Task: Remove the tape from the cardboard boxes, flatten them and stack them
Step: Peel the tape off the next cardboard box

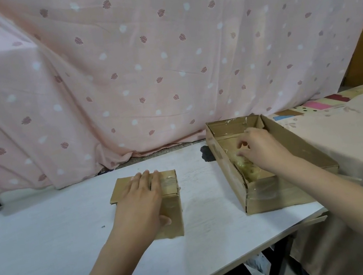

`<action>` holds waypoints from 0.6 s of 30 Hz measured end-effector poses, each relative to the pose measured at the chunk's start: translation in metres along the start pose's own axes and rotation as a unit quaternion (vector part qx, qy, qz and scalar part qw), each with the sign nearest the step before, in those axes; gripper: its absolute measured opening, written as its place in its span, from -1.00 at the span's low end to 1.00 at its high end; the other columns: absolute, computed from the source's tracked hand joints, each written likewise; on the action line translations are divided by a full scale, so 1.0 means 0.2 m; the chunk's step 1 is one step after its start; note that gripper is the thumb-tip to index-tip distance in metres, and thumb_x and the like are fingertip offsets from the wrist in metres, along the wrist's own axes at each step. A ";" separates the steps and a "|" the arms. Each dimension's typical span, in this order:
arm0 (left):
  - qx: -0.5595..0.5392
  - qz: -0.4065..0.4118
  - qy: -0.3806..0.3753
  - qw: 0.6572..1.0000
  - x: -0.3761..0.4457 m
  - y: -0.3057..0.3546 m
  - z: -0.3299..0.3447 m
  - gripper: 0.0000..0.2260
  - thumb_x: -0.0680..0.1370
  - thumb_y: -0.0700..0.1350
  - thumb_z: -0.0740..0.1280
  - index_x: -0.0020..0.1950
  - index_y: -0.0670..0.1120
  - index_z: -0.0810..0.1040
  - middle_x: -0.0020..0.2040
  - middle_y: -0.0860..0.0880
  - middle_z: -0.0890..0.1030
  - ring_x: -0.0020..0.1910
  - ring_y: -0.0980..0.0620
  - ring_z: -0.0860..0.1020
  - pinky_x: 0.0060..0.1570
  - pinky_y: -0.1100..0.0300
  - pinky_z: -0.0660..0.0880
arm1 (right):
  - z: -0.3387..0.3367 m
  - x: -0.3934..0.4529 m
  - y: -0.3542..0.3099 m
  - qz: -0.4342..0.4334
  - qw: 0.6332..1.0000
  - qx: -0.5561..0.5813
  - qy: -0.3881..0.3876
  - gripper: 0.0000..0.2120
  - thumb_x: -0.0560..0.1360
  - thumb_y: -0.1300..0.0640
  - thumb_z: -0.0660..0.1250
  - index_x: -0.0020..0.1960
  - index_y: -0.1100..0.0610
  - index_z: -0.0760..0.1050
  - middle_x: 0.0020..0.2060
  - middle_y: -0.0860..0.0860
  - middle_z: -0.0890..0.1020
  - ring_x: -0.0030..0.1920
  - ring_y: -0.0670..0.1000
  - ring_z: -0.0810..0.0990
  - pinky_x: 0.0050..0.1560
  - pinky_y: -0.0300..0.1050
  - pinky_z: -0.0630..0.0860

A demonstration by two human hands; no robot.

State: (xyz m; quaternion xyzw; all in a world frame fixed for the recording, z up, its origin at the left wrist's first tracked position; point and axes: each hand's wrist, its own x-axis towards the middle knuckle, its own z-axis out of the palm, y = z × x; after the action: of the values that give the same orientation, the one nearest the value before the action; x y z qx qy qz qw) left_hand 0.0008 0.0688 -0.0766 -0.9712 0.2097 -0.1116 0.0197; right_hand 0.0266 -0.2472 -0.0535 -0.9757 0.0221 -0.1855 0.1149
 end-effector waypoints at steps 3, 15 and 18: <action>-0.017 0.004 0.004 1.000 -0.01 -0.01 -0.02 -0.04 0.48 0.25 0.40 0.62 -0.10 -0.12 0.62 -0.10 0.00 0.60 -0.07 -0.03 0.53 0.10 -0.03 | -0.04 -0.02 -0.09 0.007 0.998 0.036 0.042 -0.82 0.63 0.07 0.25 0.01 0.11 0.60 -0.07 0.02 0.60 -0.11 0.01 0.57 -0.04 0.03 0.58; -0.037 0.013 0.094 0.995 -0.10 -0.06 -0.01 -0.08 0.08 0.29 0.60 0.32 -0.12 0.47 0.22 -0.06 0.47 0.27 -0.09 0.44 0.19 0.03 0.41 | 0.03 -0.24 -0.72 -0.213 0.958 0.175 -0.084 -0.74 0.60 -0.02 0.33 0.26 -0.09 0.60 0.10 -0.13 0.56 -0.06 -0.13 0.53 0.04 -0.34 0.43; -0.042 -0.002 0.120 0.992 -0.13 -0.06 0.02 -0.09 0.03 0.26 0.63 0.26 -0.15 0.52 0.17 -0.09 0.53 0.20 -0.12 0.50 0.11 0.01 0.48 | 0.09 -0.27 -0.73 -0.222 0.960 0.150 -0.080 -0.72 0.60 -0.05 0.31 0.29 -0.11 0.58 0.13 -0.19 0.49 -0.04 -0.10 0.52 0.10 -0.14 0.48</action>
State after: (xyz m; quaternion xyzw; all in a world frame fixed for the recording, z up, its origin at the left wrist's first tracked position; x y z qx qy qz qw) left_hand -0.0155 0.0905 -0.0849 -0.9512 0.2129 -0.2182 -0.0469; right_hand -0.0175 -0.0969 -0.0549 -0.9391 -0.2328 -0.1292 0.2174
